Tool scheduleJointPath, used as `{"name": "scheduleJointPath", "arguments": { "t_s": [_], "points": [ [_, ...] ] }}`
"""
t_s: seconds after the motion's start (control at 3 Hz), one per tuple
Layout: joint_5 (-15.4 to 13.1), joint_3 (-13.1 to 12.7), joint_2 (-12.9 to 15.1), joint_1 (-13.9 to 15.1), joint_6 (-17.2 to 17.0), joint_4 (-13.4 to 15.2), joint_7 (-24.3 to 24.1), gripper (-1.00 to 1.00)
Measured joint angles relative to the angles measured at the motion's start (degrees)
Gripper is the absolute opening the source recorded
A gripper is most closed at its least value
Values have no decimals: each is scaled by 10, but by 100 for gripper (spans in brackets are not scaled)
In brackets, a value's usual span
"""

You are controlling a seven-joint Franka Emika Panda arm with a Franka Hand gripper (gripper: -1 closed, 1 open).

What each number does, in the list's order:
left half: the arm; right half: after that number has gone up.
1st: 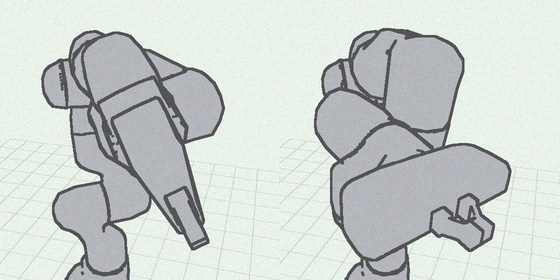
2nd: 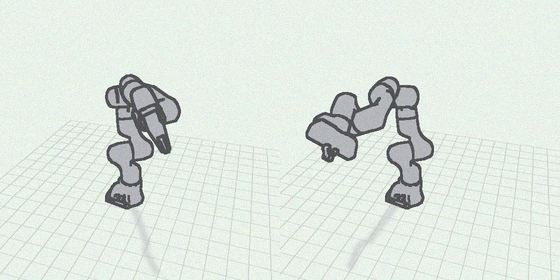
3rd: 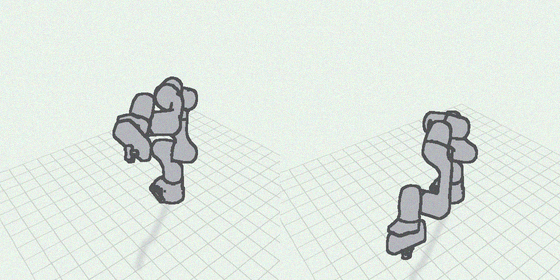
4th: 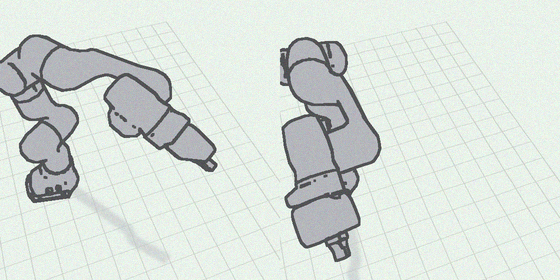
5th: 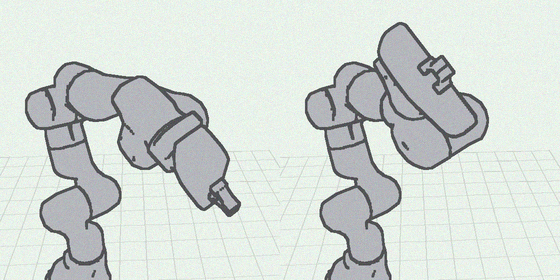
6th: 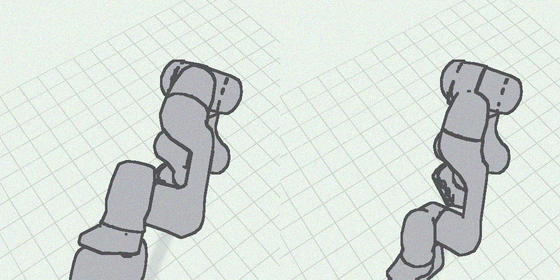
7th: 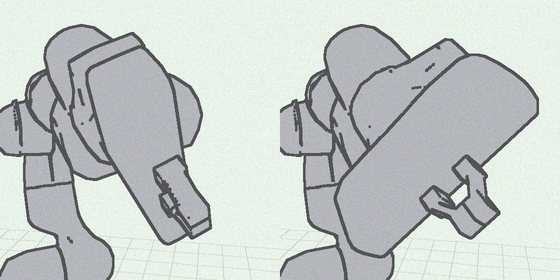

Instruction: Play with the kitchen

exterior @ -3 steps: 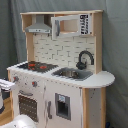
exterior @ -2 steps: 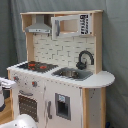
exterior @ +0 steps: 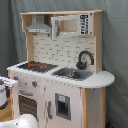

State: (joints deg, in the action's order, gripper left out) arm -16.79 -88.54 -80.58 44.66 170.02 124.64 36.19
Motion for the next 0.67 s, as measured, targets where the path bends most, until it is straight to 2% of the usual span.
{"name": "scheduleJointPath", "arguments": {
  "t_s": [0.67],
  "points": [
    [1, -23, 5, 82, 16, -76, 0, 100]
  ]
}}
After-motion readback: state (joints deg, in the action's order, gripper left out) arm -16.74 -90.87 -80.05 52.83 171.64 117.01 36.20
